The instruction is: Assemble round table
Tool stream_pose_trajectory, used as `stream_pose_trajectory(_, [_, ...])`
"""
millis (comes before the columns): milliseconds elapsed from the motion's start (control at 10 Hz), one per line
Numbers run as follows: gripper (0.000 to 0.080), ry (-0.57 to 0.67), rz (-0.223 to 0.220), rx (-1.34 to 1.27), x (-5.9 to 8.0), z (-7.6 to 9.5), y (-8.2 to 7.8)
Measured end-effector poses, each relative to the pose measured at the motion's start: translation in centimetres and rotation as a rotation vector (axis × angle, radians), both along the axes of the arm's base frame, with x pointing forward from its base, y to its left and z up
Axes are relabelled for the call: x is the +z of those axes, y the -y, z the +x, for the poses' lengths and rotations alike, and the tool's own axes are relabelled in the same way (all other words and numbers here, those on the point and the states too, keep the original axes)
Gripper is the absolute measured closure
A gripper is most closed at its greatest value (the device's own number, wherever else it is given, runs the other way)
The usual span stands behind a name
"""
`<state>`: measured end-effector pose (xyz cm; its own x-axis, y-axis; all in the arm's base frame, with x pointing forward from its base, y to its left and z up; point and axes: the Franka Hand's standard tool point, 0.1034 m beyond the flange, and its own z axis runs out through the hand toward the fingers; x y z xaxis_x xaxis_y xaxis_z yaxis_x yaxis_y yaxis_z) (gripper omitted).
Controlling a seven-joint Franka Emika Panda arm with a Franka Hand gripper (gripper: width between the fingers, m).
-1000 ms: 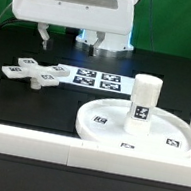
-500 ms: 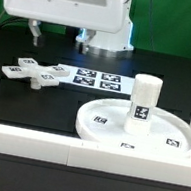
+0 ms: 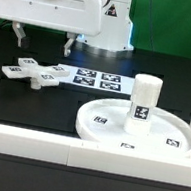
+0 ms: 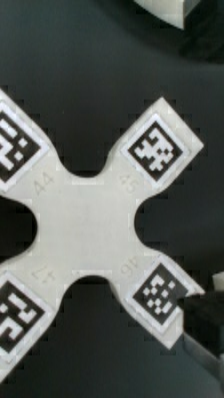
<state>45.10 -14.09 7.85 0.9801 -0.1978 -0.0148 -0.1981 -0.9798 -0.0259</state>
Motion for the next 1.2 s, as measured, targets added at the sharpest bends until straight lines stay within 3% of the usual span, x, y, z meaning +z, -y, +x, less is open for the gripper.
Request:
stream_pose_trajectory(200, [0.0151,-0.015,-0.007,0.021,-1.7,-0.9,1.2])
stream_pose_trajectory(500, [0.0151,-0.028,-0.028,0.022,-3.2,-1.7,1.6])
stream_pose_trajectory(1200, [0.0151,-0.044,-0.026,0.036,-4.0,-1.9,0.9])
